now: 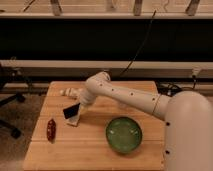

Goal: Place the eraser on the white sponge

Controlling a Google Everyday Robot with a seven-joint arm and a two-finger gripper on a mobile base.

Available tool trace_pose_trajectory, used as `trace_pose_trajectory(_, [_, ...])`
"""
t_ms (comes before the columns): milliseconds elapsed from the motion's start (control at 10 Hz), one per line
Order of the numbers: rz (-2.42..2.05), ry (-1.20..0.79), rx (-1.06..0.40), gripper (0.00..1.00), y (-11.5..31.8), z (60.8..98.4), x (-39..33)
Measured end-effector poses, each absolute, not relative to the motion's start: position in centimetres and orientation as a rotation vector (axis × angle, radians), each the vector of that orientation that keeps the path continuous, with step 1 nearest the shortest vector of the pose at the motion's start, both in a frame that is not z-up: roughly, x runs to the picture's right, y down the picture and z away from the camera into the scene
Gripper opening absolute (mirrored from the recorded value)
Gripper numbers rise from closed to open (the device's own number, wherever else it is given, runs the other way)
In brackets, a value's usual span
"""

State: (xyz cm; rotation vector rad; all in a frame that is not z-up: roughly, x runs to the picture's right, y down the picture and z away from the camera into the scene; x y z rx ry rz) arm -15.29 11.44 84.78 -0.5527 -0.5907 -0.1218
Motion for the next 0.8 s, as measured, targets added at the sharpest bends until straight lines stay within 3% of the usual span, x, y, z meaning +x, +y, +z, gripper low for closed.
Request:
trace_pose_trajectory(200, [-0.122,-0.605,-0.561,0.76,11.79,85.2,-15.53])
trace_pose_trajectory(300, [-0.12,-0.612,-0.557,0.8,11.89,85.31,-15.59])
trace_pose_trajectory(800, [-0.131,-0.607,-0.561,0.8,11.48,85.39,-15.04])
